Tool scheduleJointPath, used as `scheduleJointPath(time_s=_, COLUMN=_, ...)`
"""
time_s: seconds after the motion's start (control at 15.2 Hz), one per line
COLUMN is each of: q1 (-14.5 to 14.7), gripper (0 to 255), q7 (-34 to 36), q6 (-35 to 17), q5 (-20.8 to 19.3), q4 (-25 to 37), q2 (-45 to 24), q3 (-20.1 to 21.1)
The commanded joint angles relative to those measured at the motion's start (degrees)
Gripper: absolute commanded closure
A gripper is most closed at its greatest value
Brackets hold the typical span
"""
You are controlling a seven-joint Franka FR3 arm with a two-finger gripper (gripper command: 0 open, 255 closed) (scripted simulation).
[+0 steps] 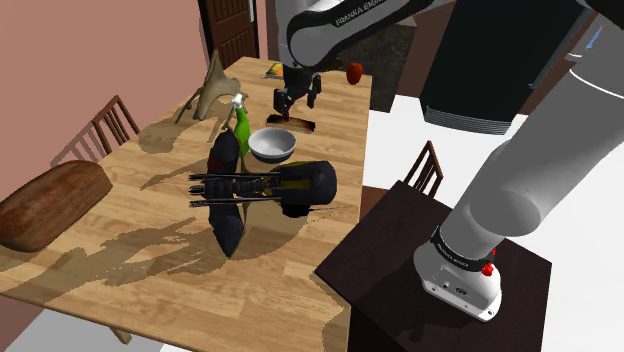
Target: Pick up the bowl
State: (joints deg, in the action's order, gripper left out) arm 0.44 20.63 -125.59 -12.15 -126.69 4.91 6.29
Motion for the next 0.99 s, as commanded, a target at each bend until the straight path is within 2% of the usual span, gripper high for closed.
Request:
scheduleJointPath(time_s=0.0, q1=0.2, gripper=0, q7=1.9, q6=-1.6, q5=-1.6, q4=2.7, q2=-4.7, q3=0.5)
scheduleJointPath(time_s=0.46, q1=1.9, gripper=0, q7=7.5, q6=-4.9, q5=-7.2, q4=13.3, q2=-20.4, q3=0.6)
scheduleJointPath(time_s=0.92, q1=4.7, gripper=0, q7=10.9, q6=-5.0, q5=-11.0, q4=27.9, q2=-36.5, q3=-0.8)
